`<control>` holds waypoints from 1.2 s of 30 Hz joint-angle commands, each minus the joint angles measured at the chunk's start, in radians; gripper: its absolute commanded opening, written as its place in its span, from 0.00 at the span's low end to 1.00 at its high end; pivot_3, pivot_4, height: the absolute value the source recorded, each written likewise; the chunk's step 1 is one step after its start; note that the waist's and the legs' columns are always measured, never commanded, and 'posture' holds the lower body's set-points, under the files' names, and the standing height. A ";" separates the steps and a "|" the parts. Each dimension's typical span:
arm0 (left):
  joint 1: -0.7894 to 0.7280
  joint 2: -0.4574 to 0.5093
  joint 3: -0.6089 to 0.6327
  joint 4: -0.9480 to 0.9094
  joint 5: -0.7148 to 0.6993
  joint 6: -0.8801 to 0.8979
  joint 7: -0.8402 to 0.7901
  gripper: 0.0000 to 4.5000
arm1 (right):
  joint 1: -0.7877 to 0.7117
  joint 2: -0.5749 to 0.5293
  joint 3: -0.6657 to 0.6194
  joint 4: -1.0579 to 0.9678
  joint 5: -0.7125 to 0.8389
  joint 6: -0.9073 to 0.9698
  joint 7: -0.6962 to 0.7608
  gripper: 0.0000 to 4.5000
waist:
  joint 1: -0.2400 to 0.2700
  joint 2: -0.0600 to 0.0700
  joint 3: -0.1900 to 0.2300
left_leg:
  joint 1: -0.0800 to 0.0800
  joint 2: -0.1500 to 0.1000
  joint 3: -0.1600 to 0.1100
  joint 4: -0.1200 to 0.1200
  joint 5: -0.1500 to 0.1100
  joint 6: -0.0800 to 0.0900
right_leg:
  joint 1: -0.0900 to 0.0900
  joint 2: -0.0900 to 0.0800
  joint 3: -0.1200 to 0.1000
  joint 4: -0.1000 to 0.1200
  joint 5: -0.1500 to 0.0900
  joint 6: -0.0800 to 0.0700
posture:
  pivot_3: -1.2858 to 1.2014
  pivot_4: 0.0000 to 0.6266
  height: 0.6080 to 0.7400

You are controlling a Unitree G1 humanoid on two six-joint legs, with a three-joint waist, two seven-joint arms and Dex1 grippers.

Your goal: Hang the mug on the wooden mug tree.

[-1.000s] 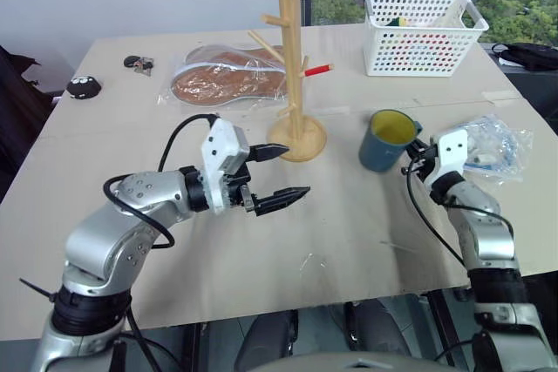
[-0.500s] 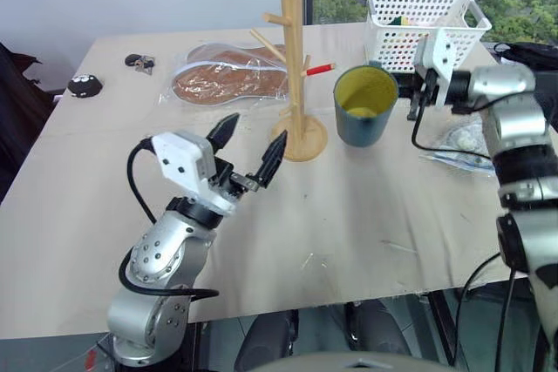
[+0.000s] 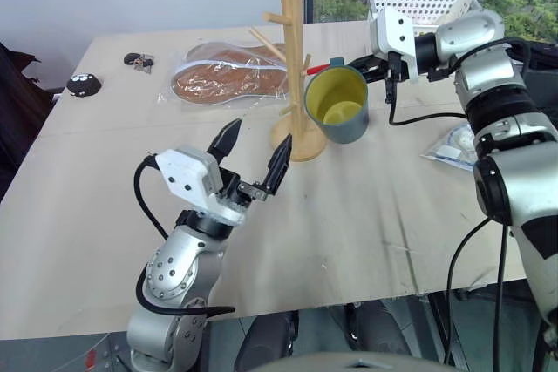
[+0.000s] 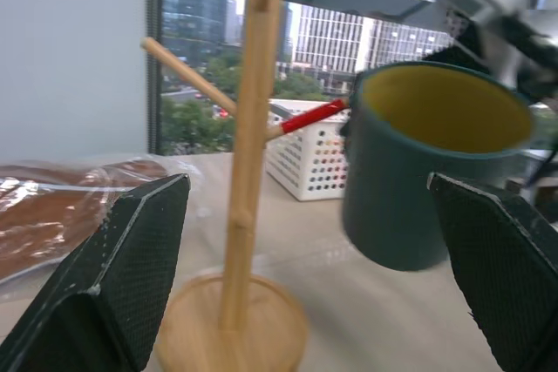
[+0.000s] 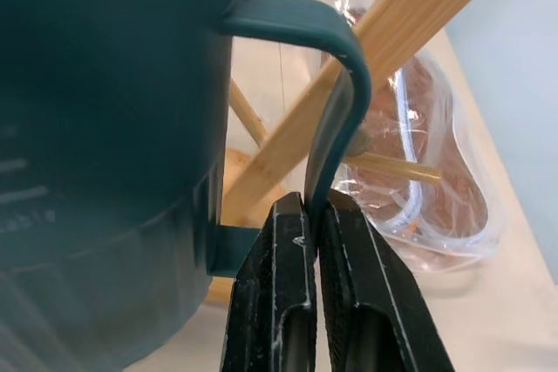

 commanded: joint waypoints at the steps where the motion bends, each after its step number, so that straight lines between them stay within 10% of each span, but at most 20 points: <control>1: -0.004 0.014 -0.013 -0.046 -0.012 -0.027 -0.024 1.00 | -0.053 -0.002 -0.006 0.026 -0.033 -0.026 -0.035 0.00 | 0.000 0.000 0.000 | -0.002 0.000 0.000 0.000 0.000 0.000 | -0.002 0.000 0.000 0.000 0.000 0.000 | 0.52 0.24 1.00; 31: -0.040 0.047 -0.049 -0.037 -0.070 -0.019 -0.047 1.00 | -0.136 0.026 -0.038 0.103 -0.105 0.049 -0.138 0.00 | -0.005 0.000 0.000 | -0.006 0.000 0.001 0.000 0.000 0.000 | -0.007 0.000 0.001 0.001 0.000 0.000 | 0.52 0.24 1.00; 36: -0.035 0.045 -0.043 -0.027 -0.061 -0.030 -0.049 1.00 | -0.141 0.011 -0.057 0.098 -0.093 0.065 -0.164 0.40 | -0.006 0.000 0.000 | -0.005 0.000 0.001 0.000 0.000 0.000 | -0.007 0.001 0.001 0.001 0.000 0.000 | 0.52 0.24 1.00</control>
